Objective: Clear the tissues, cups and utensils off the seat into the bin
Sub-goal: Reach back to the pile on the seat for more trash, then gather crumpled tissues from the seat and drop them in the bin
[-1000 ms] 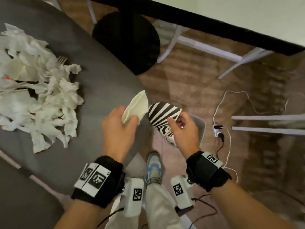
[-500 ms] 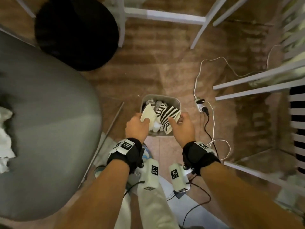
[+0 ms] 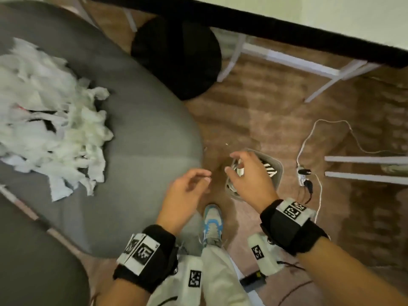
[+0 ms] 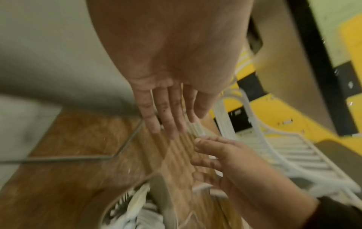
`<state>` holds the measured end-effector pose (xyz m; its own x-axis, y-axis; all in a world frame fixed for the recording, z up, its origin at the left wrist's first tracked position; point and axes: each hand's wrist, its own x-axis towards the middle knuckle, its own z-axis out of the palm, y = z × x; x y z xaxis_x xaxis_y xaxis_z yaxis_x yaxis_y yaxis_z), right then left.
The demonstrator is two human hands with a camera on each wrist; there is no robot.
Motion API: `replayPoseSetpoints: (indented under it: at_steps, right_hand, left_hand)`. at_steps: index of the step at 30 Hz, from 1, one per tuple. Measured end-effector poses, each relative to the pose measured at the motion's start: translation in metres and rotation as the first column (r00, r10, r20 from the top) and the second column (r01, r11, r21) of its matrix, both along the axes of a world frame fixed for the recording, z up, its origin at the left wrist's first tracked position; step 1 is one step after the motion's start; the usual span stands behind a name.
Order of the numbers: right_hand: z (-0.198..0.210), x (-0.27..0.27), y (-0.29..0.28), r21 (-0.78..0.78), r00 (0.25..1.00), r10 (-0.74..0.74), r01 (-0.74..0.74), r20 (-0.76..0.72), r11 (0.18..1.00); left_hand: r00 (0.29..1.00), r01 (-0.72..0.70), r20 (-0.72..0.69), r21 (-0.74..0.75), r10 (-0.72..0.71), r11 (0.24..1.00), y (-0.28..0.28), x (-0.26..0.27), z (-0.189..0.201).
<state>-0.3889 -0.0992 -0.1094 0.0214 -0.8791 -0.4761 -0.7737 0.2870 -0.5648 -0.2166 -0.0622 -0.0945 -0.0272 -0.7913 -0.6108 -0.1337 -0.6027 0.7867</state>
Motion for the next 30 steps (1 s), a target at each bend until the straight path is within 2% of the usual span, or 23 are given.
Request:
replayPoseSetpoints:
  at_steps: [1, 3, 6, 8, 9, 10, 12, 15, 19, 21, 22, 26, 30]
  right_hand:
    - [0.009, 0.019, -0.009, -0.041, 0.998, 0.063, -0.062, 0.02, 0.997]
    - [0.026, 0.059, -0.027, -0.105, 0.982, 0.181, -0.174, 0.057, 0.979]
    - [0.042, 0.121, -0.05, -0.228, 0.93, 0.364, -0.344, 0.053, 0.911]
    - [0.041, 0.16, -0.062, -0.252, 0.888, 0.46, -0.441, 0.017, 0.861]
    - [0.04, 0.178, -0.067, -0.255, 0.866, 0.5, -0.483, 0.0, 0.837]
    - [0.037, 0.194, -0.071, -0.253, 0.845, 0.534, -0.52, -0.015, 0.816]
    - [0.03, 0.225, -0.078, -0.261, 0.801, 0.597, -0.588, -0.052, 0.766]
    - [0.016, 0.262, -0.087, -0.19, 0.754, 0.646, -0.657, -0.123, 0.73]
    - [-0.004, 0.294, -0.092, 0.002, 0.678, 0.706, -0.721, -0.206, 0.693]
    - [-0.012, 0.299, -0.092, -0.033, 0.643, 0.719, -0.751, -0.264, 0.659]
    - [-0.014, 0.299, -0.092, -0.068, 0.651, 0.709, -0.748, -0.273, 0.661]
    - [-0.013, 0.29, -0.092, -0.144, 0.777, 0.6, -0.627, -0.188, 0.766]
    - [-0.008, 0.279, -0.09, -0.16, 0.82, 0.565, -0.572, -0.092, 0.804]
  left_hand:
    - [0.996, -0.071, 0.043, -0.043, 0.073, 0.997, -0.002, 0.022, 0.009]
    - [0.952, -0.14, 0.248, -0.169, 0.179, 0.976, -0.003, 0.069, 0.015]
    - [0.773, -0.151, 0.572, -0.252, 0.273, 0.956, 0.0, 0.132, 0.012]
    - [0.644, -0.203, 0.704, -0.221, 0.3, 0.954, 0.002, 0.164, 0.004]
    - [0.606, -0.227, 0.744, -0.176, 0.28, 0.958, 0.003, 0.177, -0.002]
    - [0.597, -0.241, 0.764, -0.12, 0.244, 0.963, 0.003, 0.187, -0.007]
    - [0.628, -0.237, 0.755, -0.044, 0.187, 0.971, 0.006, 0.2, -0.021]
    - [0.617, -0.174, 0.774, -0.046, 0.145, 0.984, 0.011, 0.207, -0.04]
    - [0.619, -0.238, 0.731, -0.174, 0.288, 0.956, 0.018, 0.216, -0.051]
    - [0.636, -0.295, 0.686, -0.206, 0.352, 0.933, 0.022, 0.222, -0.052]
    - [0.642, -0.33, 0.668, -0.204, 0.377, 0.922, 0.024, 0.225, -0.051]
    - [0.62, -0.44, 0.63, -0.213, 0.467, 0.872, 0.023, 0.23, -0.049]
    - [0.586, -0.465, 0.65, -0.219, 0.484, 0.858, 0.017, 0.226, -0.05]
